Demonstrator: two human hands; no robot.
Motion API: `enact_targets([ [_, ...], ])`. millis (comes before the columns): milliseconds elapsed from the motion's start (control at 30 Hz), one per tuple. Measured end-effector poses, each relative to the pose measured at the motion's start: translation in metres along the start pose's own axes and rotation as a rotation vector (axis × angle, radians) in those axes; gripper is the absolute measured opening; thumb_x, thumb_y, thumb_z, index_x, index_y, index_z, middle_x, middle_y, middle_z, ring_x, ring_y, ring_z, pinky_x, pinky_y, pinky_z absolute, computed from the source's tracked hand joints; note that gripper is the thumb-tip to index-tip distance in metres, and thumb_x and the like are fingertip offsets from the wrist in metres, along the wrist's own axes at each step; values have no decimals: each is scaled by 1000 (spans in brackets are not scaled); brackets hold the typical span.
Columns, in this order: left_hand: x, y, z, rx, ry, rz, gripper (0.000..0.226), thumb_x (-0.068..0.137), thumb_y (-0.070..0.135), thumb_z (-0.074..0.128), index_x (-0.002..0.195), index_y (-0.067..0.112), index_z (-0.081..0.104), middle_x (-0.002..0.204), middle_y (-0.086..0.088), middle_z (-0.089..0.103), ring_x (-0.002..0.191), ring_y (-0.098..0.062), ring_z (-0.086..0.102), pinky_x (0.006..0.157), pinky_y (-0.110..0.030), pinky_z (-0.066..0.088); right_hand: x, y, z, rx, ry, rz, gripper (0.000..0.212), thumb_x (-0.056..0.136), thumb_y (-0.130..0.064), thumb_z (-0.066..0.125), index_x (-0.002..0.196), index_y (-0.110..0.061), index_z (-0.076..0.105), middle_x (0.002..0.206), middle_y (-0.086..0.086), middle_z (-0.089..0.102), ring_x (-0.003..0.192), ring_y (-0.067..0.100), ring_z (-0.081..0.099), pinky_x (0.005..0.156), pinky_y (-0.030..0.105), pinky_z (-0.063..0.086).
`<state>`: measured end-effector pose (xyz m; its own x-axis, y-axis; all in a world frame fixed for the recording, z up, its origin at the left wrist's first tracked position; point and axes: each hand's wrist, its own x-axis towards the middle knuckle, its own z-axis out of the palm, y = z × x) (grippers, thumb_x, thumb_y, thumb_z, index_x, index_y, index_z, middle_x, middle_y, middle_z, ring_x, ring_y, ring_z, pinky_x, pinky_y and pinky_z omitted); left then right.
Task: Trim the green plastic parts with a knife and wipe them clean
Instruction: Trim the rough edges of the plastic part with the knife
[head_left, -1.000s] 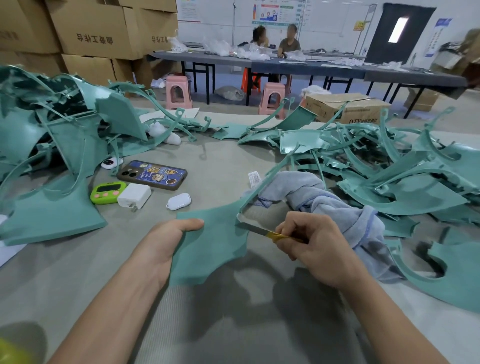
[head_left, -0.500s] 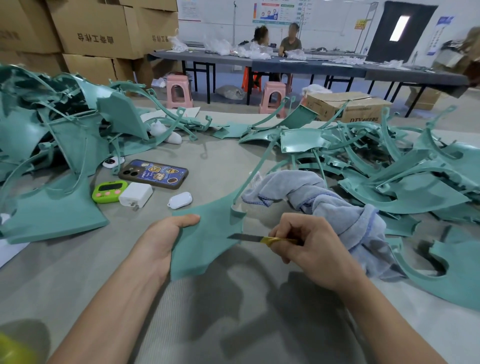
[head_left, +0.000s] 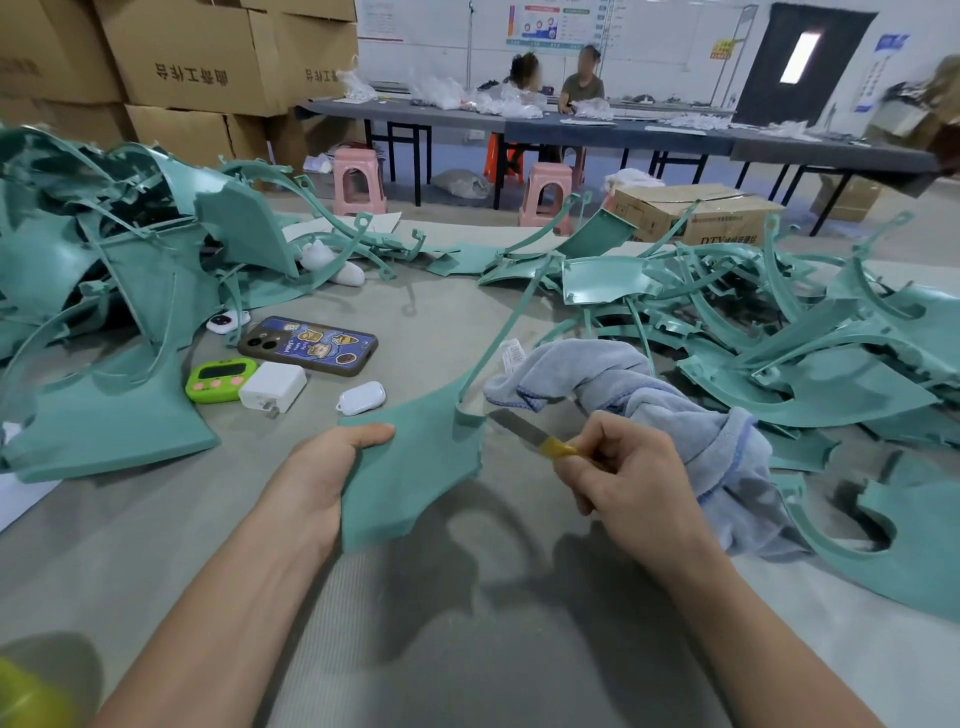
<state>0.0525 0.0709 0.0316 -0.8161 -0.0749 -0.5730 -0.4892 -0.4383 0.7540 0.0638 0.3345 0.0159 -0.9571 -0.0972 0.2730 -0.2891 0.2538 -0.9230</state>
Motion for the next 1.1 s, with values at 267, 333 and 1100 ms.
enact_targets([
  [267,-4,-1,6,-153,48,72,22,100,14,53,115,6,66,74,-13,76,49,-25,71,36,-32,52,-17,-19,24,-44,-252,-34,20,85,-15,73,71,-15,59,58,9,66,49,19,55,49,32,45],
  [333,-7,-2,9,-155,31,47,19,101,16,52,103,6,67,67,-12,74,45,-24,68,34,-29,49,-20,-21,33,-162,-244,-23,19,85,-21,72,73,-17,59,59,4,69,51,20,60,54,36,50],
  [1100,-9,-14,21,-142,36,584,19,92,4,67,106,14,73,100,-8,79,84,-23,76,63,-30,60,-10,-20,27,360,50,160,20,93,-6,65,74,-11,60,89,15,75,79,23,71,70,30,59],
])
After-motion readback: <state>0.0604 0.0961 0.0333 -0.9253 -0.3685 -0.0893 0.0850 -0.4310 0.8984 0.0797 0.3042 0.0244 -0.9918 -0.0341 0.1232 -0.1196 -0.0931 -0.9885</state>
